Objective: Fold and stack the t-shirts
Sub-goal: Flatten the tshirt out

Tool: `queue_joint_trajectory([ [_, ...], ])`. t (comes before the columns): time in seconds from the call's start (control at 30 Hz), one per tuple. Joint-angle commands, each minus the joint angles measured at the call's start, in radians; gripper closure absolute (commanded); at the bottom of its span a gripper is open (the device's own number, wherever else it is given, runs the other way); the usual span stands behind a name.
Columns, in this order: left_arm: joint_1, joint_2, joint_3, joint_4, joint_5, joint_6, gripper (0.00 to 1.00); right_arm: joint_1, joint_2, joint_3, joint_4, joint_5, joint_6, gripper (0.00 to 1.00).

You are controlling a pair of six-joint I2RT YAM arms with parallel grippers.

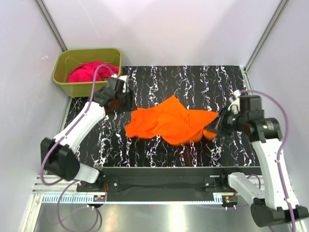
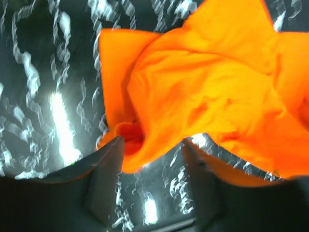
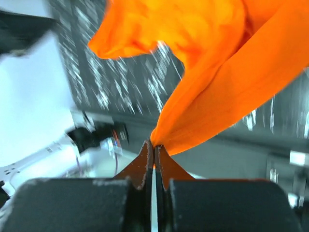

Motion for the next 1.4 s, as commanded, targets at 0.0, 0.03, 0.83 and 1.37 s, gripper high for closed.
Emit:
queue_joint_trajectory([
  [0.0,0.003,-0.152,-0.13,-0.008,-0.058,-0.05,0.3,0.003,0.007,-0.101,-0.12,-0.094,-0.012,0.99],
  [0.03,0.003,-0.179,-0.147,-0.008,-0.058,-0.051,0.27,0.003,0.026,-0.133,-0.14,-0.125,-0.061,0.96],
  [0.83,-0.198,0.74,0.693,0.141,-0.018,0.047,0.47,0.001,0.34,-0.207,0.205,0.067,0.166,0.38],
  [1.37,-0.28,0.981,0.774,0.324,-0.18,-0.036,0.35,0.0,0.209,-0.386,0.243,0.016,0.17,0.4],
])
